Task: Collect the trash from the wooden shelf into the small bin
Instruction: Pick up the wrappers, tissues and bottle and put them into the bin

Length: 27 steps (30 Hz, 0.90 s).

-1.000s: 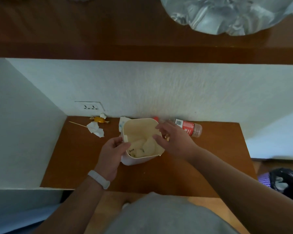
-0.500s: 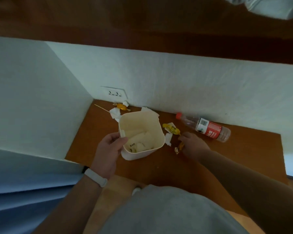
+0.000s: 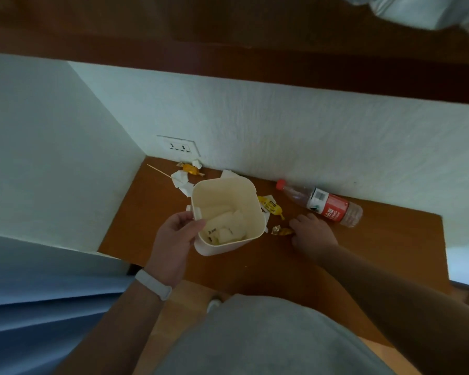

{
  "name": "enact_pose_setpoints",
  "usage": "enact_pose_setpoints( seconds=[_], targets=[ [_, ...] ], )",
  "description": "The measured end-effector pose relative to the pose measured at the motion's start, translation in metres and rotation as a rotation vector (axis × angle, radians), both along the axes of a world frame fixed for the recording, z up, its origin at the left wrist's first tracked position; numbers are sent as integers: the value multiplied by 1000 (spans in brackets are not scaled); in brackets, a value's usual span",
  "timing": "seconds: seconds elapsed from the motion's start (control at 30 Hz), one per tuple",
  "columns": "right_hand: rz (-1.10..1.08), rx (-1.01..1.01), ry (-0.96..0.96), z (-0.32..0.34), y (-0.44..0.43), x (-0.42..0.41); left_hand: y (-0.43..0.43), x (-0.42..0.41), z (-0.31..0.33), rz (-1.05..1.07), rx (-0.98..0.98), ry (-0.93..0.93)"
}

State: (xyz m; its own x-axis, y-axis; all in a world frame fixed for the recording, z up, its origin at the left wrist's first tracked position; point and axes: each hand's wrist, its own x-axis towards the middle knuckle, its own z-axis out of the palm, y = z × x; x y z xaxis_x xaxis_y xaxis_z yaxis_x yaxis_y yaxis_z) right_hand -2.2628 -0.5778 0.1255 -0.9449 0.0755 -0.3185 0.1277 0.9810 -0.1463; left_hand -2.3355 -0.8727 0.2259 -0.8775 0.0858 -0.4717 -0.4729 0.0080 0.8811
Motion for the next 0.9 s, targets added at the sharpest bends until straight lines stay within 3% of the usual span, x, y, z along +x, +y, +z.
enact_pose_setpoints(
  seconds=[0.43, 0.6, 0.9],
  targets=[
    [-230, -81, 537, 101, -38, 13, 7, -12, -8, -99, 16, -39],
    [-234, -258, 445, 121, -58, 10, 20, -13, -10, -180, 25, -52],
    [-261, -314, 320, 108, -70, 17, 25, -19, -9, -248, 4, -60]
  ],
)
